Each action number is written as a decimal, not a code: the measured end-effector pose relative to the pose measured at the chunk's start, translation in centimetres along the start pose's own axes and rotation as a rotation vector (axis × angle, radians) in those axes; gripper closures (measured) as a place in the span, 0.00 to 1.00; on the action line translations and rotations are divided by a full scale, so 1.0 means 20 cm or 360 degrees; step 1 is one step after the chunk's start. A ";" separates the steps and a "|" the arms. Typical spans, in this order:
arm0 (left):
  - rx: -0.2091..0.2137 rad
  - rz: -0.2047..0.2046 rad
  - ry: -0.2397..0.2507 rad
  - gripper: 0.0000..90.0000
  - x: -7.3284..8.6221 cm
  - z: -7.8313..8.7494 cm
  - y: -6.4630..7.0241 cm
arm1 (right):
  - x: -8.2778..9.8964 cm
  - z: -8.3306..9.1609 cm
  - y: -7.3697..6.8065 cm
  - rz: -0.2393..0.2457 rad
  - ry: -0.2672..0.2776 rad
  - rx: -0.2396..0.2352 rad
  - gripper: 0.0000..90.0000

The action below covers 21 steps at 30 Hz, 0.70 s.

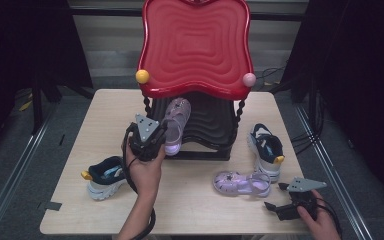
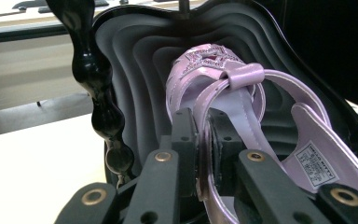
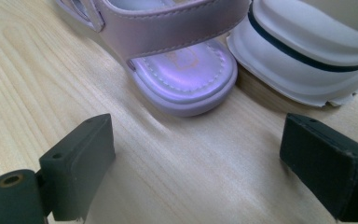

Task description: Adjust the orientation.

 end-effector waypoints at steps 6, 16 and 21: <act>-0.0032 0.0001 0.0018 0.92 0.00 -0.02 0.00 | 0.00 0.00 0.00 0.0000 0.0000 -0.0001 0.10; -0.0083 0.0015 0.0052 0.92 -0.02 -0.09 0.02 | 0.00 0.00 0.00 0.0000 0.0000 -0.0001 0.10; -0.0110 0.0032 0.0061 0.92 -0.02 -0.14 0.05 | 0.00 0.00 0.00 0.0000 0.0000 -0.0002 0.10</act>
Point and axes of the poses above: each handheld gripper's, and its own axes: z roughly backward along the jaws, x roughly out of its underside, y roughly to its right, the point moved 4 cm from there along -z, roughly forward along the jaws, and after that the axes turned 4 degrees about -z, right-handed, at the moved point
